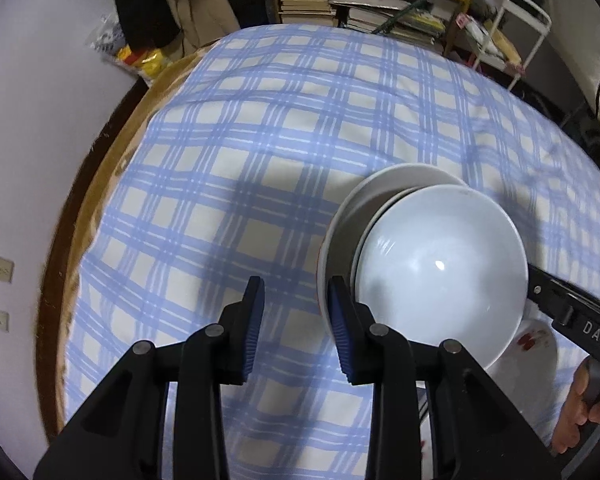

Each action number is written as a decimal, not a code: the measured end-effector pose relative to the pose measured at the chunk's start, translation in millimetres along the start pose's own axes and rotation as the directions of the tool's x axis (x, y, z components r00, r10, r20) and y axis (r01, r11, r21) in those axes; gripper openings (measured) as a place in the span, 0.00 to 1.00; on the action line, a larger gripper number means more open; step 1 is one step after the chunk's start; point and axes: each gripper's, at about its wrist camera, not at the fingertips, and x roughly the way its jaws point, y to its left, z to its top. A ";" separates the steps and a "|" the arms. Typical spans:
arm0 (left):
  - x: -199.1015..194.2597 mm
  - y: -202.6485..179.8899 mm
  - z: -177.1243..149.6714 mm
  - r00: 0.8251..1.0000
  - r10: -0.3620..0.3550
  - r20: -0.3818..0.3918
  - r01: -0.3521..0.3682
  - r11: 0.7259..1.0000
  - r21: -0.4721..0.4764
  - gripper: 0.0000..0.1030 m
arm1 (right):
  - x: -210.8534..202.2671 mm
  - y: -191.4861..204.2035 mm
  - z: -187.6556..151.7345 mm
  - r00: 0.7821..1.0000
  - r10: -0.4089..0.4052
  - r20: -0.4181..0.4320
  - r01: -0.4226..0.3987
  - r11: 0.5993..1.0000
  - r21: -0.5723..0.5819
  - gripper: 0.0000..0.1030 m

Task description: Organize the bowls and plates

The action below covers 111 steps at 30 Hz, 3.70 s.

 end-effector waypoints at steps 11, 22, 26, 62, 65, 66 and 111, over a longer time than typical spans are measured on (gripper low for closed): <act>1.1 -2.7 -0.3 1.000 -0.002 -0.010 0.002 1.000 -0.009 0.25 | -0.1 23.7 2.2 1.000 0.010 -0.029 -0.012 0.996 -0.086 0.06; 8.0 -1.1 -0.3 0.997 -0.081 -0.013 0.080 0.996 -0.048 0.08 | 7.3 22.8 16.2 0.995 0.048 -0.091 -0.055 0.996 -0.069 0.05; 9.0 4.7 0.6 0.992 -0.121 -0.030 0.119 0.990 -0.069 0.08 | 7.7 24.0 16.7 0.994 0.044 -0.105 -0.052 0.996 -0.075 0.05; 19.5 21.3 -2.2 0.980 -0.196 -0.027 0.186 0.962 -0.198 0.04 | 27.9 28.3 20.4 0.988 0.025 -0.154 -0.033 0.998 -0.051 0.10; 21.1 21.1 -0.6 0.980 -0.197 -0.034 0.186 0.961 -0.202 0.04 | 29.3 28.3 19.4 0.990 0.019 -0.142 -0.025 0.999 -0.038 0.10; 22.2 21.3 -0.9 0.980 -0.193 -0.039 0.181 0.963 -0.200 0.04 | 30.6 31.0 18.6 0.990 0.002 -0.139 -0.009 0.999 -0.049 0.10; -80.6 5.5 -35.0 0.965 -0.252 0.072 0.262 0.929 -0.263 0.02 | -90.5 56.0 -2.2 0.996 -0.079 -0.033 0.075 0.992 -0.096 0.10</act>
